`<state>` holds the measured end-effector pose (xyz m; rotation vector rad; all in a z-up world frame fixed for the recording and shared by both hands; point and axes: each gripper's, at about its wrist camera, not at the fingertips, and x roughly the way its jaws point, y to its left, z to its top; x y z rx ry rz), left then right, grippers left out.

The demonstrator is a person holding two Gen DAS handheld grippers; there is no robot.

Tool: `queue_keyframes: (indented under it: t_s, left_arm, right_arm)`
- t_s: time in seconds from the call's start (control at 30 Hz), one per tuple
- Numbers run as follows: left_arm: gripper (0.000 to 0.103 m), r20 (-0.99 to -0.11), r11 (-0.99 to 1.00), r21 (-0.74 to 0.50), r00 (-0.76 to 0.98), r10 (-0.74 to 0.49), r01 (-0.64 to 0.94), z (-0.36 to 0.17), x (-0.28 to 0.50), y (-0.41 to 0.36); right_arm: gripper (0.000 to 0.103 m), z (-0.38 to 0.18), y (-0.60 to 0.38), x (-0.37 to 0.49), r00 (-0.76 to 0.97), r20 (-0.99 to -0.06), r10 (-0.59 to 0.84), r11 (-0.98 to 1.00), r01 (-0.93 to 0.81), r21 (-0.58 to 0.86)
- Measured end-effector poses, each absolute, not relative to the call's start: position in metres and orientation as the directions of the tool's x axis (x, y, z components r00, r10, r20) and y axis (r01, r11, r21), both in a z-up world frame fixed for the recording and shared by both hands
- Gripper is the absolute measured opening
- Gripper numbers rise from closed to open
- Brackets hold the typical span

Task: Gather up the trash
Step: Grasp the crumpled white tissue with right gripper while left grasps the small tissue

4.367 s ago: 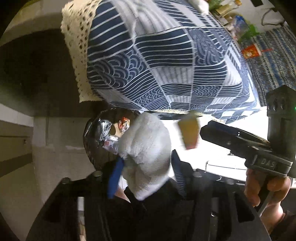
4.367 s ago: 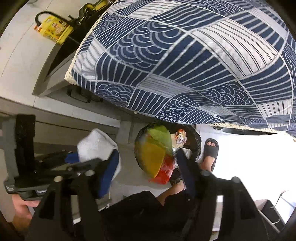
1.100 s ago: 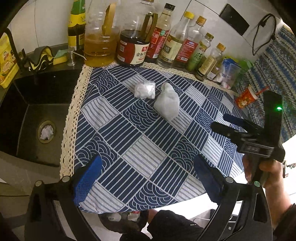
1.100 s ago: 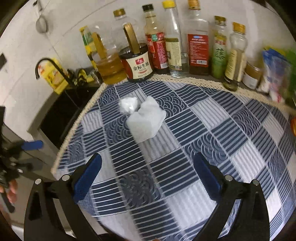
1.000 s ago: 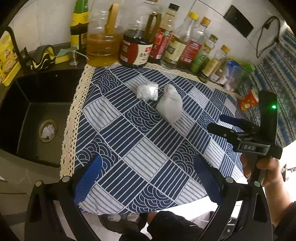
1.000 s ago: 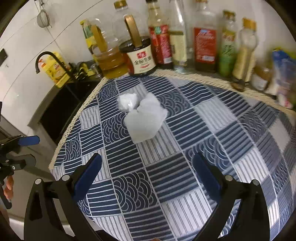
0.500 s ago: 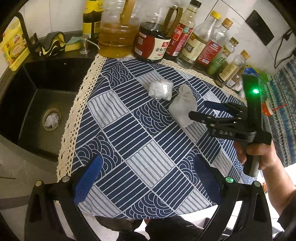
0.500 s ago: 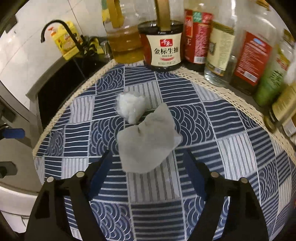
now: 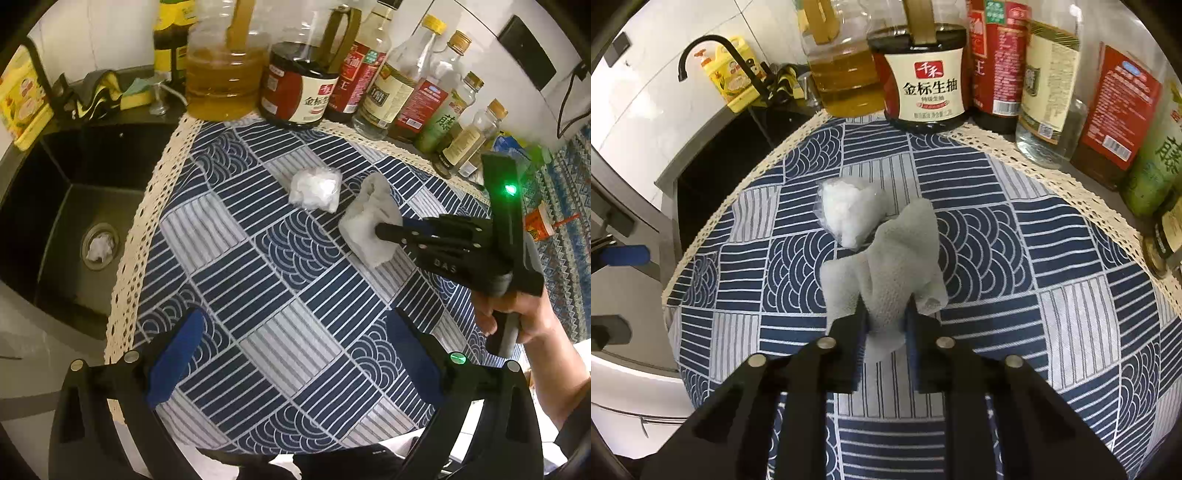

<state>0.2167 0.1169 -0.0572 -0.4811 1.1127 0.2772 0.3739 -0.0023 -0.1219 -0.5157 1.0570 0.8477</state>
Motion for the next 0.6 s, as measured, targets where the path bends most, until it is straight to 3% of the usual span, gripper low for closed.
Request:
queue_keyframes:
  t_s: [0.6]
  left_arm:
    - [0.096, -0.911, 0.900, -0.217, 0.411, -0.046, -0.379, -0.081, 0.298, 0.120]
  right_arm:
    - [0.017, -0.075, -0.091, 0.345, 0.296, -0.855, 0.426, 0.680, -0.728, 0.086]
